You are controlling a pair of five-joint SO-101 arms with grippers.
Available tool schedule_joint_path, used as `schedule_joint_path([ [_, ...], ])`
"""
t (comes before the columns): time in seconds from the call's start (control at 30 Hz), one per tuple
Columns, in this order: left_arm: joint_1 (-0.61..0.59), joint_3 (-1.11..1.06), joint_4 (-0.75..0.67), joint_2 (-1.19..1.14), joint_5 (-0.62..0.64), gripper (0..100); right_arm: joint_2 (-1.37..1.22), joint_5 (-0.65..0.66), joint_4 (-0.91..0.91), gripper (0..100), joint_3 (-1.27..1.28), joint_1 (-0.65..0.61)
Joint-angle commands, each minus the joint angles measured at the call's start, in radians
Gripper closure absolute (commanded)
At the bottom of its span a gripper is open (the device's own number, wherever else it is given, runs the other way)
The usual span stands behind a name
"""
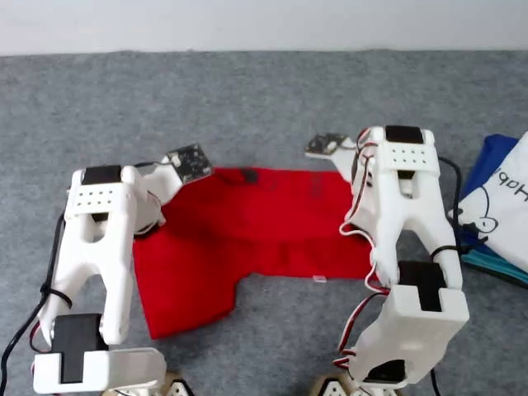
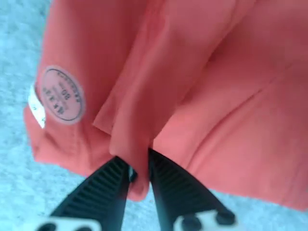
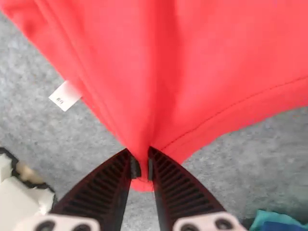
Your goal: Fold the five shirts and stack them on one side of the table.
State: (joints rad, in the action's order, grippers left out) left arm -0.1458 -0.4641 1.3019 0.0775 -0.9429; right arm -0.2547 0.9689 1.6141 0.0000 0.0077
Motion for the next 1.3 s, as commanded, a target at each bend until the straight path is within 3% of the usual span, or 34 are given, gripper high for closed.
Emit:
schedule_joint_path([
  [0.0,-0.003,0.002,0.046,0.015,-0.037,99,0.022,-0.003,0.012,98.8,0.008,0.002],
  [0.37,-0.005,0.01,0.117,0.015,-0.11,99,0.015,0.025,0.013,98.8,0.028,0.067],
  [0.63,-0.115,0.054,0.164,0.015,-0.21,99,0.013,0.025,0.013,98.8,0.028,0.059],
  [0.9,-0.126,0.054,0.187,0.015,-0.21,98,0.021,0.021,0.042,97.9,0.023,0.059],
  [0.97,-0.135,0.054,0.187,0.015,-0.21,96,0.022,0.02,0.079,93.8,0.021,0.059],
  [1.13,-0.184,0.059,0.189,0.046,-0.207,89,0.027,0.02,0.166,72.5,0.021,0.077],
  [1.27,-0.195,0.053,0.229,0.137,-0.209,88,0.071,0.02,0.165,71.8,0.021,0.079],
])
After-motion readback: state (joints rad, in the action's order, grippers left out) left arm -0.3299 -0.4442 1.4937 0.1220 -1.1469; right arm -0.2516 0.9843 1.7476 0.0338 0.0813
